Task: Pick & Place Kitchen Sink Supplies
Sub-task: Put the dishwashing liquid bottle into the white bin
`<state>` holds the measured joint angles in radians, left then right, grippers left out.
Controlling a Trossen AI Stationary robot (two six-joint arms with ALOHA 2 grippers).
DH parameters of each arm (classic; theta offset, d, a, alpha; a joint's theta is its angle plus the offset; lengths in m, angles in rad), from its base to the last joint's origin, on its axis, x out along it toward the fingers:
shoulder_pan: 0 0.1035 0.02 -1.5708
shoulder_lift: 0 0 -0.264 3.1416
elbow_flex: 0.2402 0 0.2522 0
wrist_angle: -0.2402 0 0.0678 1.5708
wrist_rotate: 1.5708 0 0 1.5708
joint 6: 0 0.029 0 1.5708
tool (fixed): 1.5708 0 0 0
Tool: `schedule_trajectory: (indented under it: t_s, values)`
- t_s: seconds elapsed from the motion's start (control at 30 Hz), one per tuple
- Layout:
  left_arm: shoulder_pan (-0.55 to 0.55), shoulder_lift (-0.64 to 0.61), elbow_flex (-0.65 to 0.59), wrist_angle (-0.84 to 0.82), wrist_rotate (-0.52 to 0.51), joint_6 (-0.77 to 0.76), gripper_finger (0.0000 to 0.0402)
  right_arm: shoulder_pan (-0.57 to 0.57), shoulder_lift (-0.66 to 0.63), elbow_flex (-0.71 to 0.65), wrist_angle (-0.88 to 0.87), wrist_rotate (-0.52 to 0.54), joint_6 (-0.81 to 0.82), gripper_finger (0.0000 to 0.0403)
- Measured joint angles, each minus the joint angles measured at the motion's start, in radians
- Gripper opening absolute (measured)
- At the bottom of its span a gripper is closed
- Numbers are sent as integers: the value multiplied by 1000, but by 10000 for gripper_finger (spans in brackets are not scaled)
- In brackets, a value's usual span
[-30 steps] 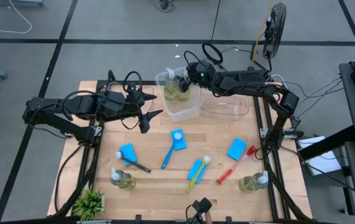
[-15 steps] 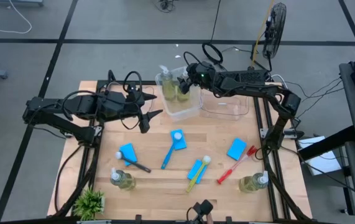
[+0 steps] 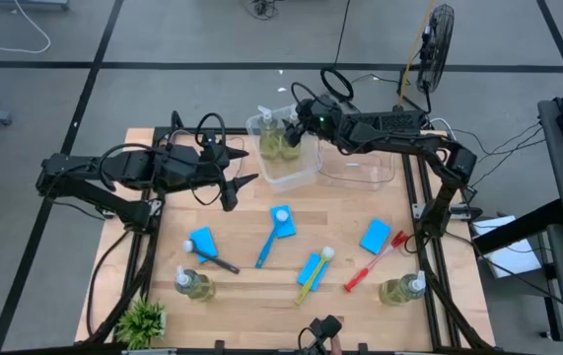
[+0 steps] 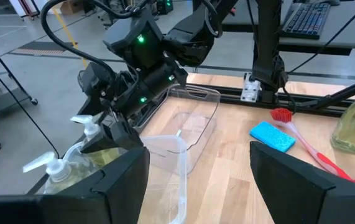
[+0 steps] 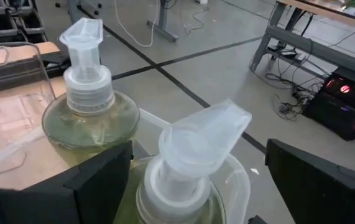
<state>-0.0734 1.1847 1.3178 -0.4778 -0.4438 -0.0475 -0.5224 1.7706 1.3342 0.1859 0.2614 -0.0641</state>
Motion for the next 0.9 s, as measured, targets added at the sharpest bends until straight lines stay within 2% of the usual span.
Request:
schedule_trajectory:
  t_s: [0.37, 0.63, 0.77, 0.9]
  values:
    - [0, 0, 0, 0, 0, 1, 273, 0, -71, 0, -21, -3, -1, 357]
    - [0, 0, 0, 1, 0, 1, 274, 1, -125, 0, -168, -10, 26, 357]
    - [0, 0, 0, 1, 0, 0, 274, 0, -134, 2, -276, -114, 86, 357]
    - [0, 0, 0, 2, -1, -6, 274, 1, -133, 1, -352, -161, 112, 355]
